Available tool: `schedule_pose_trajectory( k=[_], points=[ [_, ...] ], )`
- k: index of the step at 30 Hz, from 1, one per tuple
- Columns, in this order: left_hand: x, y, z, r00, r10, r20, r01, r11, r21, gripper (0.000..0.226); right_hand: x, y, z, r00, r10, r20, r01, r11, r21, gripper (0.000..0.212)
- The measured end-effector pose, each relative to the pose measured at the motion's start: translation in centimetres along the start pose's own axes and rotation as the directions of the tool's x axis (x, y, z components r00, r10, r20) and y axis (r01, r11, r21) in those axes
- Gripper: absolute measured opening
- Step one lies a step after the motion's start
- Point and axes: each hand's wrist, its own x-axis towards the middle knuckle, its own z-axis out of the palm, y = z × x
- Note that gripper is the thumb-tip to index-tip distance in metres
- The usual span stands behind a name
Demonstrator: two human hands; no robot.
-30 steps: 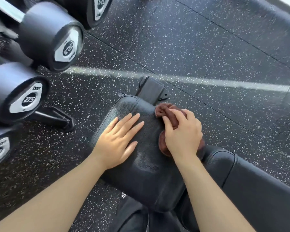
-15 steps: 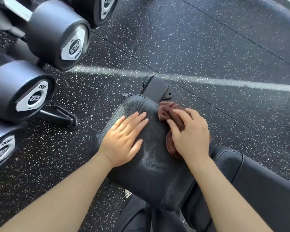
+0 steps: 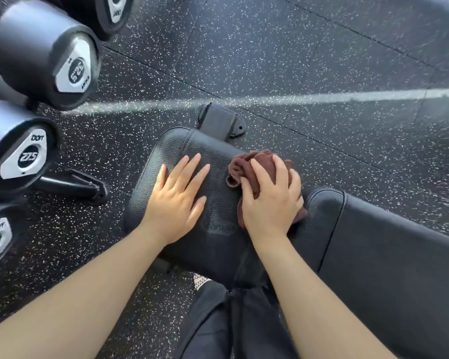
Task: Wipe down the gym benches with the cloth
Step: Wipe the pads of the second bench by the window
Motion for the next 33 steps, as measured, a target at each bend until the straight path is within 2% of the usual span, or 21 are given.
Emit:
schedule_pose_trajectory(
  k=[6, 9, 14, 18, 21, 23, 28, 33],
  points=[
    [-0.1, 0.5, -0.4, 0.999, -0.026, 0.038, 0.027, 0.999, -0.024, 0.06, -5.0, 3.2, -0.2, 0.989, -0.146, -0.023, 0.144, 0.987, -0.071, 0.041],
    [-0.2, 1.0, -0.3, 0.998, -0.054, 0.035, 0.055, 0.998, -0.029, 0.061, -3.6, 2.6, 0.3, 0.993, -0.113, -0.014, 0.112, 0.992, -0.062, 0.044],
    [-0.2, 1.5, -0.5, 0.995, -0.089, 0.052, 0.093, 0.994, -0.065, 0.06, -2.5, 2.6, 0.4, 0.996, -0.089, -0.021, 0.088, 0.996, -0.02, 0.037],
    [-0.6, 2.0, -2.3, 0.993, -0.061, 0.097, 0.069, 0.994, -0.081, 0.059, -3.1, 3.2, -1.4, 0.994, -0.073, 0.084, 0.068, 0.996, 0.066, 0.033],
    [-1.1, 2.9, -4.5, 0.992, -0.044, 0.121, 0.053, 0.996, -0.074, 0.057, -3.6, 4.0, -4.0, 0.973, -0.041, 0.226, 0.021, 0.996, 0.091, 0.033],
    [-1.6, 3.8, -6.3, 0.99, -0.035, 0.136, 0.047, 0.995, -0.083, 0.056, -4.5, 4.4, -6.3, 0.962, 0.022, 0.272, -0.058, 0.99, 0.126, 0.034],
    [-3.5, 6.5, -12.9, 0.987, 0.008, 0.158, 0.012, 0.992, -0.126, 0.056, -7.9, 3.5, -13.4, 0.95, 0.149, 0.276, -0.215, 0.949, 0.231, 0.035],
    [-7.3, 9.4, -21.5, 0.993, 0.056, 0.107, -0.042, 0.99, -0.136, 0.055, -12.0, -0.5, -22.1, 0.962, 0.133, 0.238, -0.206, 0.927, 0.315, 0.035]
  ],
)
